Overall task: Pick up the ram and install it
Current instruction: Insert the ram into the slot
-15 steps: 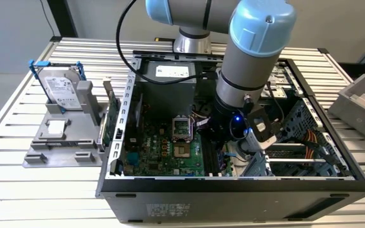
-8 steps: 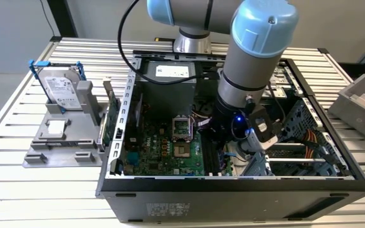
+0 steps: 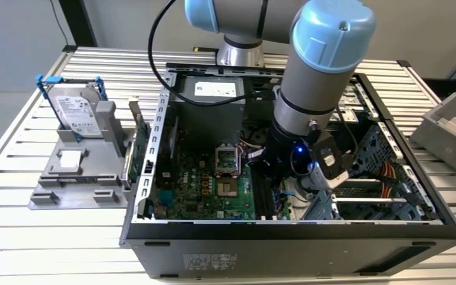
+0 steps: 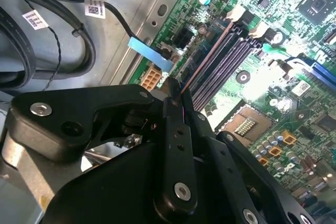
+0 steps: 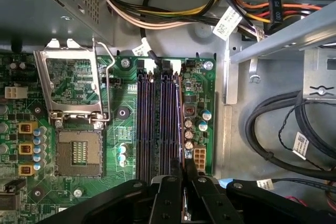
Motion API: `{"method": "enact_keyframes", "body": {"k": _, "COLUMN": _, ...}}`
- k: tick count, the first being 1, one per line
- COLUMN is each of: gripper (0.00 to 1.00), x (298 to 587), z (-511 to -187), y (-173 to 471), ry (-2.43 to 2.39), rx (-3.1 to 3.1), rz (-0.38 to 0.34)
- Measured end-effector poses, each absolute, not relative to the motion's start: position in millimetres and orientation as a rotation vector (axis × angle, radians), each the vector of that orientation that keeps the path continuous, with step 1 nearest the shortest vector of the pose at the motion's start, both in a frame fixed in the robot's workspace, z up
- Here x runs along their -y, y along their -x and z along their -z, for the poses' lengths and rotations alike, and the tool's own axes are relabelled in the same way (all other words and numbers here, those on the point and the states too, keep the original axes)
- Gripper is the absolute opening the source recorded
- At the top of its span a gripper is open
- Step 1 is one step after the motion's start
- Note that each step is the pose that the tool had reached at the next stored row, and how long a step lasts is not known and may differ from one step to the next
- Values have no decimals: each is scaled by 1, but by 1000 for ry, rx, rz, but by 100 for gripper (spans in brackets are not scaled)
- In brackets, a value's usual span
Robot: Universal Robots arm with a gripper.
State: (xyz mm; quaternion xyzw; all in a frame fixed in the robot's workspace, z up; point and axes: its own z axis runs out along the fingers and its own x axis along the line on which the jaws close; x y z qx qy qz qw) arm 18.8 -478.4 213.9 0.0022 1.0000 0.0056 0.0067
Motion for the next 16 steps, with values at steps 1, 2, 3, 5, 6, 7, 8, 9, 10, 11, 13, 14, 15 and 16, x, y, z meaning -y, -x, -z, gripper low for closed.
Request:
{"method": "enact_keyframes", "body": {"k": 1, "gripper": 0, "x": 479, "z": -214, "y": -19, "ry": -7, "rx": -3129, "rz": -18}}
{"method": "enact_keyframes", "body": {"k": 2, "gripper": 0, "x": 479, "z": -214, "y": -19, "ry": -7, "rx": -3130, "rz": -18}}
{"method": "enact_keyframes", "body": {"k": 3, "gripper": 0, "x": 479, "z": -214, "y": -19, "ry": -7, "rx": -3130, "rz": -18}}
{"method": "enact_keyframes", "body": {"k": 5, "gripper": 0, "x": 479, "z": -214, "y": -19, "ry": -7, "rx": -3131, "rz": -18}}
{"method": "enact_keyframes", "body": {"k": 6, "gripper": 0, "x": 479, "z": -214, "y": -19, "ry": -7, "rx": -3131, "rz": -18}}
{"method": "enact_keyframes", "body": {"k": 7, "gripper": 0, "x": 479, "z": -214, "y": -19, "ry": -7, "rx": -3131, "rz": -18}}
{"method": "enact_keyframes", "body": {"k": 8, "gripper": 0, "x": 479, "z": -215, "y": -19, "ry": -7, "rx": -3133, "rz": -18}}
{"method": "enact_keyframes", "body": {"k": 9, "gripper": 0, "x": 480, "z": -215, "y": -19, "ry": -7, "rx": -3135, "rz": -18}}
{"method": "enact_keyframes", "body": {"k": 10, "gripper": 0, "x": 480, "z": -215, "y": -19, "ry": -7, "rx": -3136, "rz": -18}}
{"method": "enact_keyframes", "body": {"k": 11, "gripper": 0, "x": 480, "z": -215, "y": -18, "ry": -7, "rx": -3136, "rz": -18}}
{"method": "enact_keyframes", "body": {"k": 13, "gripper": 0, "x": 480, "z": -215, "y": -18, "ry": -7, "rx": -3136, "rz": -18}}
{"method": "enact_keyframes", "body": {"k": 14, "gripper": 0, "x": 480, "z": -215, "y": -17, "ry": -7, "rx": -3136, "rz": -18}}
{"method": "enact_keyframes", "body": {"k": 15, "gripper": 0, "x": 480, "z": -215, "y": -17, "ry": -7, "rx": -3136, "rz": -18}}
{"method": "enact_keyframes", "body": {"k": 16, "gripper": 0, "x": 480, "z": -215, "y": -16, "ry": -7, "rx": -3136, "rz": -18}}
